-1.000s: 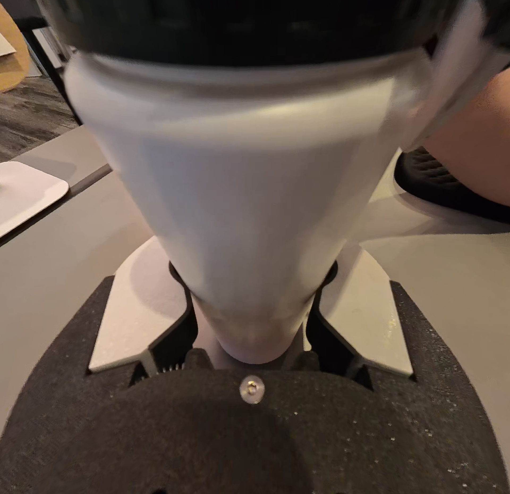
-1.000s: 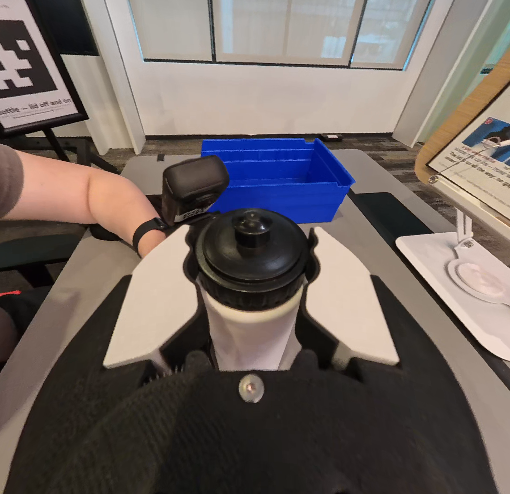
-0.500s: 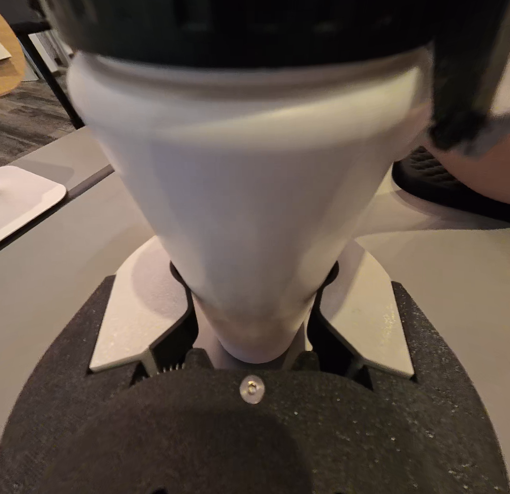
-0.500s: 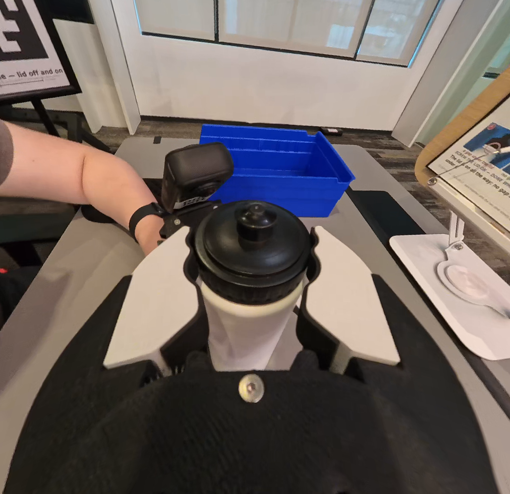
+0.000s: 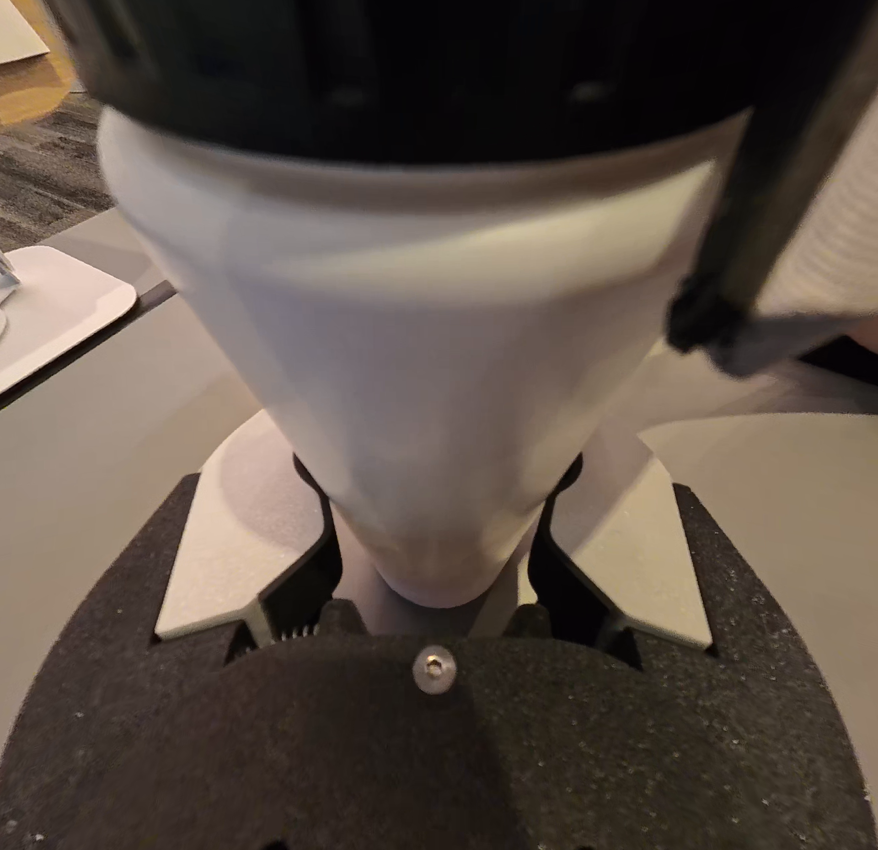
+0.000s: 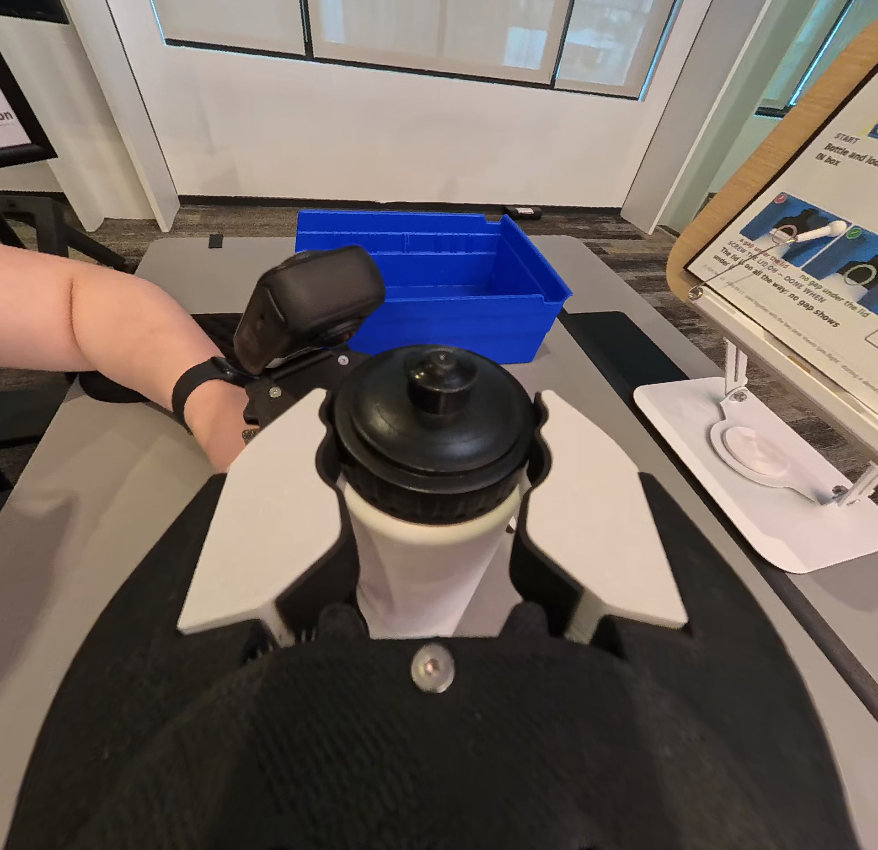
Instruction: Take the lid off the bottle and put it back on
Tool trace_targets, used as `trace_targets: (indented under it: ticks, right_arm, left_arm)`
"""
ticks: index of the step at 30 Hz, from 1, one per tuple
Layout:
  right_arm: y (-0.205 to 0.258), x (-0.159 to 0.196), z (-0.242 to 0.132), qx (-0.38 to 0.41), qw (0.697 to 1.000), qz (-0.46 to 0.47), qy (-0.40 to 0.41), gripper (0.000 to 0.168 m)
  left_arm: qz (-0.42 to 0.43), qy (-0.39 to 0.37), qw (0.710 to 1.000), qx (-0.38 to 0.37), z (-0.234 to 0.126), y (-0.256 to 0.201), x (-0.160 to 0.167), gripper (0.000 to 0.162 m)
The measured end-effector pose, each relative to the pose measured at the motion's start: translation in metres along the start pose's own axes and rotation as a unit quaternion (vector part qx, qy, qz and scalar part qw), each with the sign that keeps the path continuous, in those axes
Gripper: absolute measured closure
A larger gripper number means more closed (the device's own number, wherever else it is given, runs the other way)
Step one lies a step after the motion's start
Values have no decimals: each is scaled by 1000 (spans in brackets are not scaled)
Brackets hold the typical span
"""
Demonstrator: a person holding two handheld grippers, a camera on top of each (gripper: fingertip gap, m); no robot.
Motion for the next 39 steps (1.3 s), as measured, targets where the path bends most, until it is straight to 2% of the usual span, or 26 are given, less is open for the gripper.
trace_targets:
  ticks: [3, 13, 19, 32, 35, 39]
  right_arm:
    - [0, 1, -1, -13, 1000, -12, 1, 88]
    - [1, 0, 5, 22, 999, 29, 0, 88]
    - [0, 0, -1, 2, 1000, -6, 16, 89]
    - [-4, 2, 5, 15, 1000, 21, -9, 88]
    - [-13, 10, 9, -8, 998, 51, -22, 70]
    - [-18, 31, 24, -18, 999, 36, 21, 67]
  left_arm:
    - [10, -1, 1000, 2, 0, -1, 0, 62]
    - [-15, 19, 1000, -17, -1, 1, 0, 63]
    - [0, 20, 1000, -16, -1, 0, -1, 62]
    - [-22, 13, 999, -21, -1, 4, 0, 62]
    - [-29, -12, 999, -32, -1, 8, 2, 62]
    - [-14, 9, 998, -59, 2, 14, 12, 65]
Point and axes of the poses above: each gripper's, where its closed fingertips meet, z out along the fingers, x out of its underside, y = z × x across the jaws, the point moved 8 cm from there along -z, back along the fingers, and after that the axes turned 15 degrees about y, right-handed, at the moved point
